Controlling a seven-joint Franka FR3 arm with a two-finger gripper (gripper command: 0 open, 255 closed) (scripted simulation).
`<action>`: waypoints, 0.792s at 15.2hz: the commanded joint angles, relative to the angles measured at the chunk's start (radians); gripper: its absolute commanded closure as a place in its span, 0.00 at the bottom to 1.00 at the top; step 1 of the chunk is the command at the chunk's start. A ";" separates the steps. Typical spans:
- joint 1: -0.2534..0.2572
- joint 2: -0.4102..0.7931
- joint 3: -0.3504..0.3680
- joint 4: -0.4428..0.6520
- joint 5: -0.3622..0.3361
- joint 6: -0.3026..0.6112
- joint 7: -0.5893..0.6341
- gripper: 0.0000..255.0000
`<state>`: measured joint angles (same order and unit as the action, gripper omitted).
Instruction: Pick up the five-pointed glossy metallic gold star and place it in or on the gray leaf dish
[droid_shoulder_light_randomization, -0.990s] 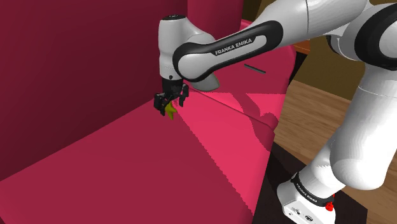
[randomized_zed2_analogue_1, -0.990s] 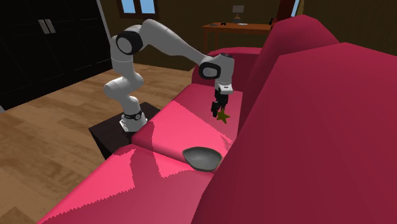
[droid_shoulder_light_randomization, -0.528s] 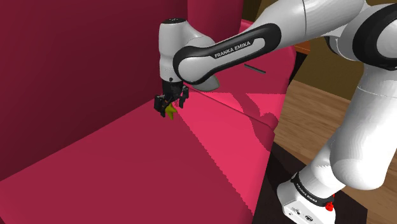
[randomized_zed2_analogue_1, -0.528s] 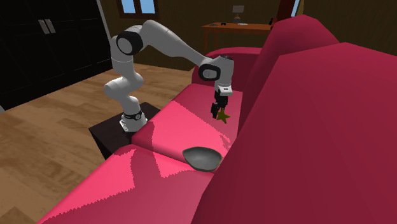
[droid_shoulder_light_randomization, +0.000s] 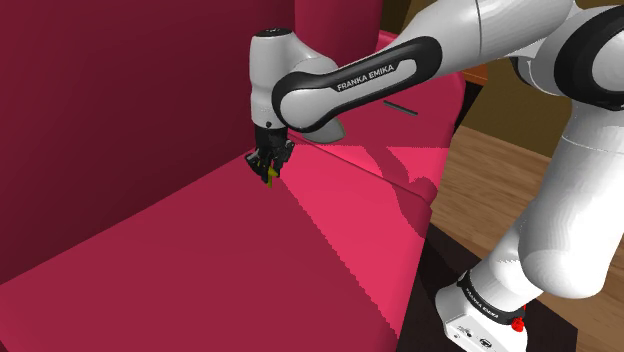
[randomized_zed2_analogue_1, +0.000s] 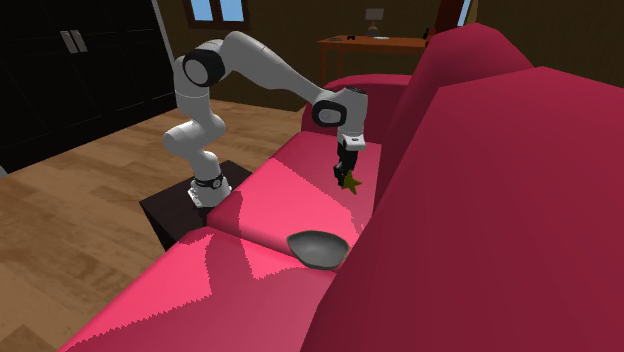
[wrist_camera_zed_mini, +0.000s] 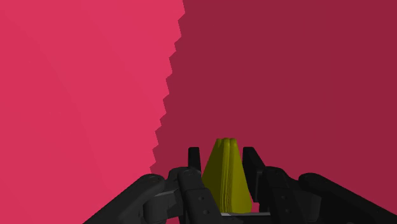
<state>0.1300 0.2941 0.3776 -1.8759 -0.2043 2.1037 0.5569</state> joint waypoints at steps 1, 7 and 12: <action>0.000 0.001 0.000 0.000 0.000 0.000 0.000 1.00; -0.003 -0.023 0.005 0.023 0.014 -0.045 -0.011 1.00; -0.005 -0.049 0.009 0.059 0.029 -0.104 -0.023 1.00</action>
<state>0.1256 0.2473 0.3866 -1.8276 -0.1777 2.0126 0.5364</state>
